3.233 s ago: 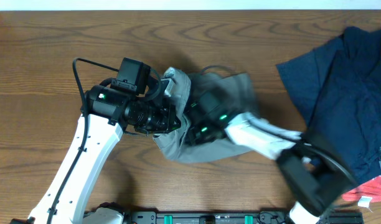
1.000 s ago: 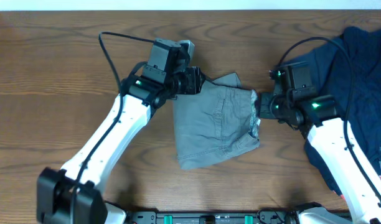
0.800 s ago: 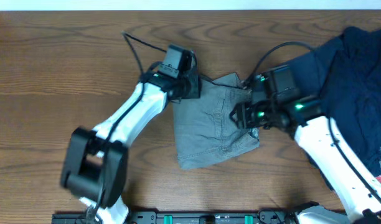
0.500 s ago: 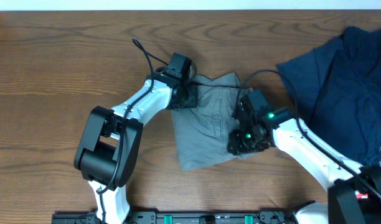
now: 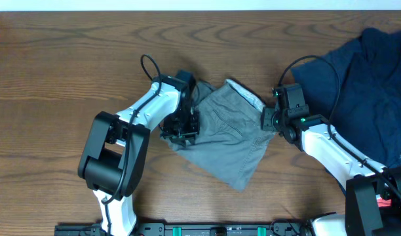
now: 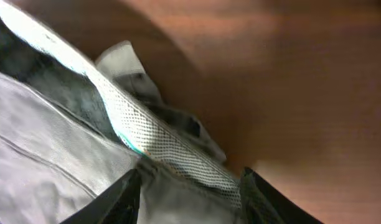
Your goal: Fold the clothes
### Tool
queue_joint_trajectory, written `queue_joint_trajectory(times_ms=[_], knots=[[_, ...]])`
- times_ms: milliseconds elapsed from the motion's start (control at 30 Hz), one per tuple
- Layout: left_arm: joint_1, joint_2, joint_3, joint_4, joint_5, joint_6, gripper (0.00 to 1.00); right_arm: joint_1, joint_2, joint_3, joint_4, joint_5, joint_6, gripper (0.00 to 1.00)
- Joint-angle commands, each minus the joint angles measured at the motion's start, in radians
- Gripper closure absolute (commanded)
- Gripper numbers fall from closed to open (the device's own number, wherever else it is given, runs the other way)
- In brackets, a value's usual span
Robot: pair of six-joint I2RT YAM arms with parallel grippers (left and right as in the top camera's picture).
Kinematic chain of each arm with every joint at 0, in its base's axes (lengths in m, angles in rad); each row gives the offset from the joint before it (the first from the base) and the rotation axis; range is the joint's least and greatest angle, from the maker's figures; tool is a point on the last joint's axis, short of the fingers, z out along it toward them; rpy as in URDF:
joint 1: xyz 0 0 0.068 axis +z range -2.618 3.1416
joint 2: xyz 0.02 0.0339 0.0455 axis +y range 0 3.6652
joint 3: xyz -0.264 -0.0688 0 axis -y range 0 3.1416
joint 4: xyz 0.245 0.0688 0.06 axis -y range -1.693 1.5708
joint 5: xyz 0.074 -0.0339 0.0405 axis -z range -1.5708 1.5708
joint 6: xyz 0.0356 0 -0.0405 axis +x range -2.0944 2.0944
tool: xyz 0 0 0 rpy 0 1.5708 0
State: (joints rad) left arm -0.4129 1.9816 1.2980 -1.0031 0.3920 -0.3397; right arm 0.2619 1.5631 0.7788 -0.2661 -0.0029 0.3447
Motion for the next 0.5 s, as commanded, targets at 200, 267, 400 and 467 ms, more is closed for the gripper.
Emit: queue_joint_trajectory(times_ms=[200,267,400,467], knots=[[0.024,-0.298,0.002,0.097,-0.165,0.052,0.01,0.000,0.008,0.000,-0.012,-0.058,-0.035,0.40],[0.027,-0.332,0.002,0.163,-0.196,0.138,0.02,0.000,0.008,0.000,-0.022,-0.060,-0.035,0.38],[0.027,-0.320,0.002,0.263,-0.195,0.288,0.02,0.000,0.008,0.000,-0.026,-0.085,-0.035,0.35],[0.027,-0.292,0.002,0.299,-0.191,0.318,0.02,0.000,0.008,0.000,-0.029,-0.084,-0.035,0.34]])
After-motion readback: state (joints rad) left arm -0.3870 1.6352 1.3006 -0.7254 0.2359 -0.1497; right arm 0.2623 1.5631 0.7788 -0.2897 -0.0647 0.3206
